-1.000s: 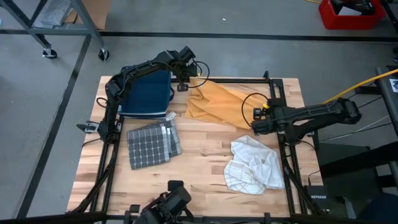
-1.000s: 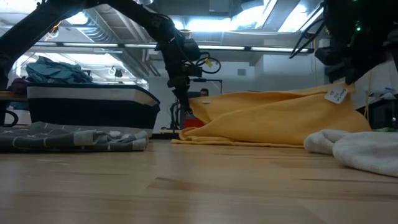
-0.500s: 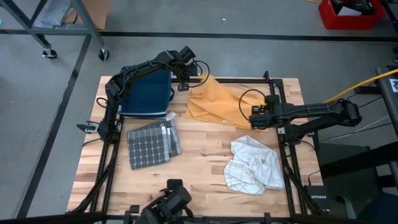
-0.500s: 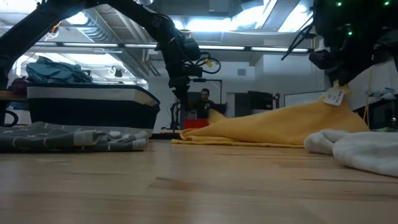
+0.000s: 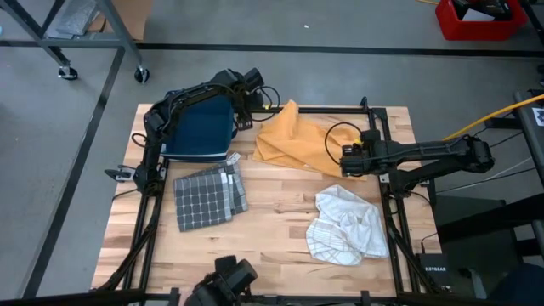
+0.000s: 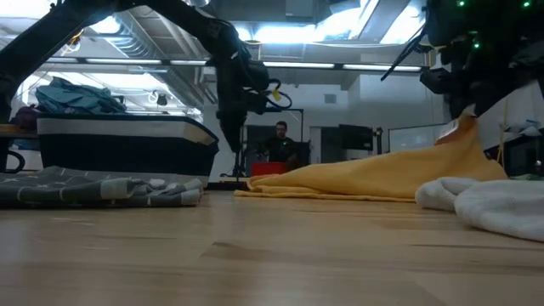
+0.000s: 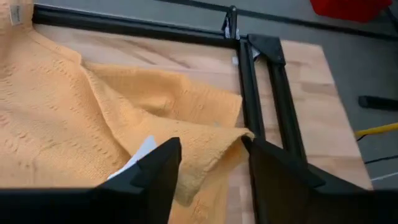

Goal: Fold towel
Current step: Fold the yellow towel

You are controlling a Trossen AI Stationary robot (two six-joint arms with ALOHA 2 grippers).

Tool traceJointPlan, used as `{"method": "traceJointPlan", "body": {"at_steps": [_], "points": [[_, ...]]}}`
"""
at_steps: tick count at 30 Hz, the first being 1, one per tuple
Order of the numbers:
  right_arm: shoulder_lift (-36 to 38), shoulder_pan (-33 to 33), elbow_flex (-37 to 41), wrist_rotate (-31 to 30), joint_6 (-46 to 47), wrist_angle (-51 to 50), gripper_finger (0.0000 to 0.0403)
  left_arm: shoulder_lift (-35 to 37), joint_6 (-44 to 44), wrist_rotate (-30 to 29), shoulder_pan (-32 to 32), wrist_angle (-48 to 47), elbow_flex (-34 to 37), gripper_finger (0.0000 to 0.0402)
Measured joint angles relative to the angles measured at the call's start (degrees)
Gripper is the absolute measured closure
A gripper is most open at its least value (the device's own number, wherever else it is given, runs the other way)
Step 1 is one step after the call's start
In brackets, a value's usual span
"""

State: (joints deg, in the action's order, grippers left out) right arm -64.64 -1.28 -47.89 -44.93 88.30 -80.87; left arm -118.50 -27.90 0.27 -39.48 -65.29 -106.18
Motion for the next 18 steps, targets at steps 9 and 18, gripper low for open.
{"method": "traceJointPlan", "body": {"at_steps": [9,18], "points": [[0.0,0.2,0.0,14.3,-1.2,1.2,0.0197,0.1,10.9,11.6,0.9,7.4,6.4,0.0268],[0.0,0.1,0.0,17.6,-5.7,-0.7,0.0198,0.1,11.7,11.8,4.0,14.6,14.8,0.0268]]}}
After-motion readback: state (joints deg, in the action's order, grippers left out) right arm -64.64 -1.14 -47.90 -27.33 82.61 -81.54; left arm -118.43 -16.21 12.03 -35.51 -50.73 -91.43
